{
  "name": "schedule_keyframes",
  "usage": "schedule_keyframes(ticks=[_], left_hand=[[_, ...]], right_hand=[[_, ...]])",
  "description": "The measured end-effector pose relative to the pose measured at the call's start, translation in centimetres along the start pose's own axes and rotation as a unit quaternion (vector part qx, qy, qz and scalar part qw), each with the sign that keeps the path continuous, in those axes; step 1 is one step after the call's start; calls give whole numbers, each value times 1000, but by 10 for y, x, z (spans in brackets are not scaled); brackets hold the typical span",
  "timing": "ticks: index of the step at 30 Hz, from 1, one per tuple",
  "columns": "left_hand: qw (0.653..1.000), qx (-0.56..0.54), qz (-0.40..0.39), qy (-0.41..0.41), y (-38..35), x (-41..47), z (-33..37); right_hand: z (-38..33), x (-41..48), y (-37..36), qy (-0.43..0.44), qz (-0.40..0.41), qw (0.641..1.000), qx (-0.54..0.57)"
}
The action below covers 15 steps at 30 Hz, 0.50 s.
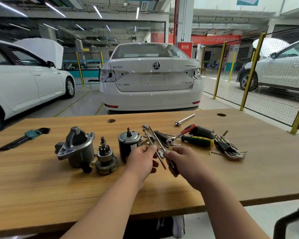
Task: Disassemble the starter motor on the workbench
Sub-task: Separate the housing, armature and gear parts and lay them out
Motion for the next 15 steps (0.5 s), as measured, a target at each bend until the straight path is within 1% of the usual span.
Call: schedule_keyframes(ticks=[2,5,8,10,12,13,15], left_hand=[[1000,-10,-9,4,5,0,-1],[999,-14,-29,4,11,-2,-2],[999,-12,-40,-1,17,-6,-1],[999,14,-38,-16,22,-7,2],[995,77,-15,-55,29,-9,4],[986,138,13,-89,33,-11,6],[949,255,82,-164,39,-15,11]], right_hand=[[0,3,2,15,41,999,-9],[-1,8,3,25,69,992,-105],[-4,13,0,45,59,995,-68],[-8,17,2,64,76,994,-55],[-13,19,6,88,109,989,-44],[-16,18,9,104,125,987,-7],[-23,18,16,141,143,974,101]])
Point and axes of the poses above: each hand's wrist, its own x-axis towards the middle knuckle, its own y-axis out of the back of the hand, z = x × y, the point moved 3 cm from there along x, towards the middle knuckle, and after that the axes turned 9 degrees about -z, right-handed, at the moved point
